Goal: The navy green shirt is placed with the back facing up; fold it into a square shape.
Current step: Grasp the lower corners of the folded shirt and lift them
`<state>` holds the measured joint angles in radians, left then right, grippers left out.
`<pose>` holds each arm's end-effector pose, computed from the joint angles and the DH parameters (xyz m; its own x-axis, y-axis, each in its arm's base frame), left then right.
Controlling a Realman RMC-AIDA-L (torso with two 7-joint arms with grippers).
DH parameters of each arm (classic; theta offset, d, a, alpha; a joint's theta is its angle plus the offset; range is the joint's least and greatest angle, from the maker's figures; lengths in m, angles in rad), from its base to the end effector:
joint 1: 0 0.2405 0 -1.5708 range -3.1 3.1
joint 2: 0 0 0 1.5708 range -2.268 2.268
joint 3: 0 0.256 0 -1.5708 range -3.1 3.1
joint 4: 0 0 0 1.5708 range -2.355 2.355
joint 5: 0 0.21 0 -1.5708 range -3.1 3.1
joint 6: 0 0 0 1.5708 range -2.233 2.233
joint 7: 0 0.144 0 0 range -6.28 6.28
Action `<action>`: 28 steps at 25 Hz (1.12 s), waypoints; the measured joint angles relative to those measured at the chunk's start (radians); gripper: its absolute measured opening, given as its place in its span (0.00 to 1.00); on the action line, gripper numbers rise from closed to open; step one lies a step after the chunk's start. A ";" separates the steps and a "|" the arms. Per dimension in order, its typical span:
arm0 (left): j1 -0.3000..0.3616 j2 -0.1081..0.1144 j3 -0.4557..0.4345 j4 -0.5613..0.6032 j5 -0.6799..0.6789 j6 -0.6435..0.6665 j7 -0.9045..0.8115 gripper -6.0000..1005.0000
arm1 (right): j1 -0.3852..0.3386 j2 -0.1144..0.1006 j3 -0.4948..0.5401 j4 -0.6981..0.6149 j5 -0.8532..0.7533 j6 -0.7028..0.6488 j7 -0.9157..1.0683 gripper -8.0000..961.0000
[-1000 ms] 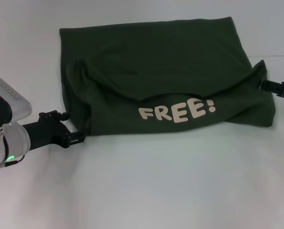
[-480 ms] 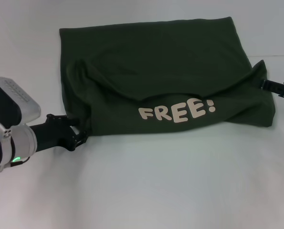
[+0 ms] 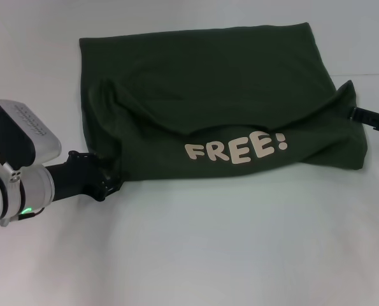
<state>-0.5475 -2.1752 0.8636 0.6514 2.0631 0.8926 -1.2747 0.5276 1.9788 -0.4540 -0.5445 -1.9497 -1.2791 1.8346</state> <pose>-0.2891 0.3761 -0.0460 0.9202 0.3186 0.2275 0.3912 -0.7260 -0.5656 0.3249 0.3665 0.0630 0.3034 -0.5893 -0.7488 -0.9296 -0.3556 -0.0968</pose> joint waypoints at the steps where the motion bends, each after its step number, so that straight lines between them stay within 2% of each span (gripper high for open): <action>1: -0.001 0.000 0.000 0.000 0.000 -0.001 0.000 0.44 | 0.000 0.000 0.000 0.000 0.000 0.001 0.000 0.61; 28: 0.014 0.003 -0.008 0.014 0.009 -0.019 -0.001 0.44 | -0.003 0.000 0.000 0.002 0.000 0.004 0.000 0.61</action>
<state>-0.5335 -2.1721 0.8558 0.6657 2.0725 0.8740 -1.2754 0.5247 1.9791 -0.4541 -0.5430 -1.9497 -1.2747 1.8346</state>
